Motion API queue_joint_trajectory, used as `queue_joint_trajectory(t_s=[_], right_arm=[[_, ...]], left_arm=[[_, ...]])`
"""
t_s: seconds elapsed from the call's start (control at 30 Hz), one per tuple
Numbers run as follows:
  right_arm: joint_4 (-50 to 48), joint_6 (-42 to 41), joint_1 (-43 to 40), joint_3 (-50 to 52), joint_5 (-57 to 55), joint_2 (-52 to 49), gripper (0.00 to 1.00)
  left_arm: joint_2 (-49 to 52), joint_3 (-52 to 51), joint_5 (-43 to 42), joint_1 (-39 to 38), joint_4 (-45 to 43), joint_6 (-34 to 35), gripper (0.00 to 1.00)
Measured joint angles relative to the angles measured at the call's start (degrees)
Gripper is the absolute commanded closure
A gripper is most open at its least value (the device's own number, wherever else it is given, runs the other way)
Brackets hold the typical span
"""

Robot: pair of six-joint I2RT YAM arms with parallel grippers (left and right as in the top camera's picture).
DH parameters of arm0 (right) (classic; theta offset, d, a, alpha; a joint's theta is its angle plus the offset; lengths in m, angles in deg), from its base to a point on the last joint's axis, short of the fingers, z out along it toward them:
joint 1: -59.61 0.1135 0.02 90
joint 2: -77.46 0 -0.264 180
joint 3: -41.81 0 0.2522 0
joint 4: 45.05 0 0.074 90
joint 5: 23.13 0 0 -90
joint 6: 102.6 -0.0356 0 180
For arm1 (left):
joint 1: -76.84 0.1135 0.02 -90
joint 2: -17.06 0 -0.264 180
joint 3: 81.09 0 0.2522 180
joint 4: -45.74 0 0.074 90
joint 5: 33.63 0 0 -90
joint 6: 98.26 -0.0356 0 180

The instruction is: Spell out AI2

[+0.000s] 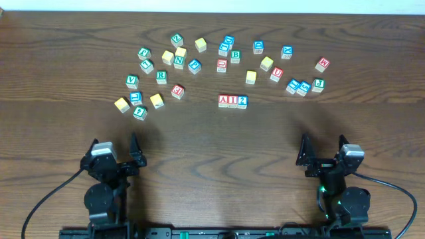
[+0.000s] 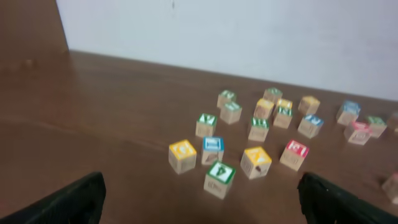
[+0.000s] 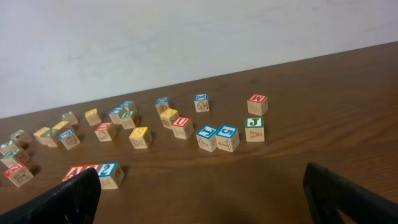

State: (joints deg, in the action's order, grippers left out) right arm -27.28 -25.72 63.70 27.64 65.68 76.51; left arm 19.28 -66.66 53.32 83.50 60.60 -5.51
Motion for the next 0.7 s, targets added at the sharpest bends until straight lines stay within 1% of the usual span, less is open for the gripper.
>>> queue_joint_trajectory(t_s=[0.1, 0.7], right_arm=[[0.0, 0.0, 0.0, 0.0, 0.0, 0.0, 0.01], [0.0, 0.0, 0.0, 0.0, 0.0, 0.0, 0.01]], left_arm=[[-1.5, 0.0, 0.0, 0.0, 0.0, 0.0, 0.02], [-1.6, 0.0, 0.0, 0.0, 0.0, 0.0, 0.02]])
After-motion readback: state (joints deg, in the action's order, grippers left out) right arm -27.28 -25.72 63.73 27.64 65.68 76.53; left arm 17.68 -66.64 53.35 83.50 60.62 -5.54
